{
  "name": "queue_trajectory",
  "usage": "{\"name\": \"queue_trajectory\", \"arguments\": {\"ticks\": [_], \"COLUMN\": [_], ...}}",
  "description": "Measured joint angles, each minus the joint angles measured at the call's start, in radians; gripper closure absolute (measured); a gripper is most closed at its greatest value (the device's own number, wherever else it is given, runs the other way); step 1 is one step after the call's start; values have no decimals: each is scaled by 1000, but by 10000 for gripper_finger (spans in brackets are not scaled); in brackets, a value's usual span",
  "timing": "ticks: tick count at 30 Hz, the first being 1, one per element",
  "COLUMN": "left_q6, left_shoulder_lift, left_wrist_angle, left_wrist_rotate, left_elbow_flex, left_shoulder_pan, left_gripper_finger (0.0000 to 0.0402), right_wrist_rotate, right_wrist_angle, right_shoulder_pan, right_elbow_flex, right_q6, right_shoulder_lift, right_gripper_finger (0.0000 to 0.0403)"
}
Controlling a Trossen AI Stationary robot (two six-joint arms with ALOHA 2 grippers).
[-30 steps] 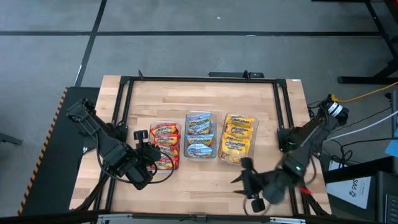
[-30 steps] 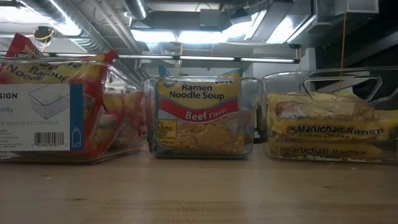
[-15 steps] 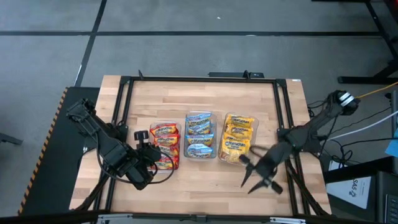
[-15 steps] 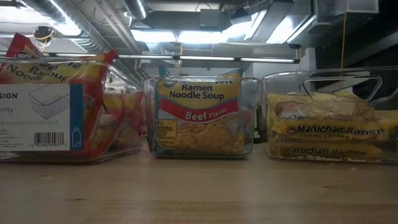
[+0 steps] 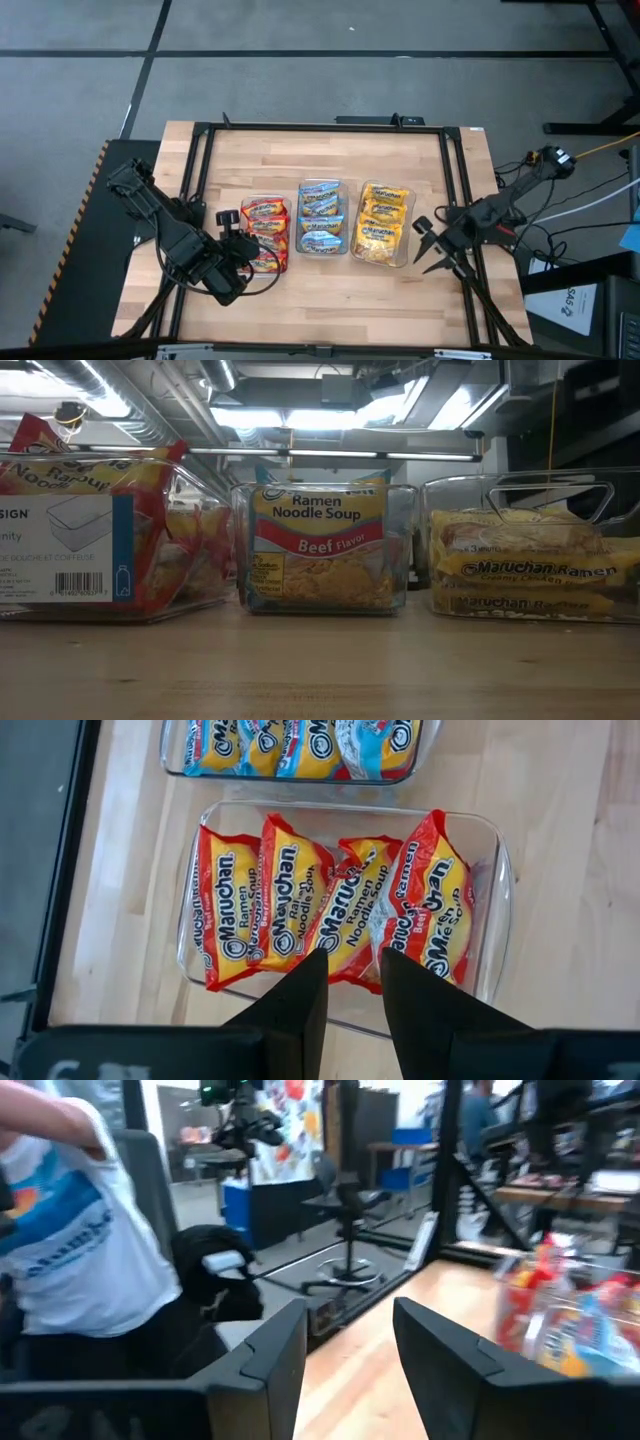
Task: Sort Maruchan noodles
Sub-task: Return to Home Position
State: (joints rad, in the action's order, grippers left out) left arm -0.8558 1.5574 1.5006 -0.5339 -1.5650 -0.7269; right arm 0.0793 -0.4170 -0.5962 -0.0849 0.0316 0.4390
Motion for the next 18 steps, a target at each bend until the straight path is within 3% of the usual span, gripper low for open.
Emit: {"name": "queue_trajectory", "arguments": {"ticks": [4,9,11,13,18], "left_q6": [0,0,0,0,0], "left_shoulder_lift": [0,0,0,0,0], "left_wrist_angle": [-1,-3,-3,-3,-8], "left_wrist_rotate": [0,0,1,0,1], "left_elbow_flex": [0,0,0,0,0], "left_shoulder_pan": [0,0,0,0,0], "left_gripper_finger": [312,312,312,312,312], "right_wrist_rotate": [62,337,401,408,374], "right_wrist_angle": [48,216,283,348,350], "right_shoulder_pan": [47,109,138,167,250], "right_elbow_flex": [77,77,77,77,76], "right_q6": [-2,14,44,56,50], "right_shoulder_lift": [-156,-309,-374,-440,-429], "right_gripper_finger": [246,246,246,246,246]}}
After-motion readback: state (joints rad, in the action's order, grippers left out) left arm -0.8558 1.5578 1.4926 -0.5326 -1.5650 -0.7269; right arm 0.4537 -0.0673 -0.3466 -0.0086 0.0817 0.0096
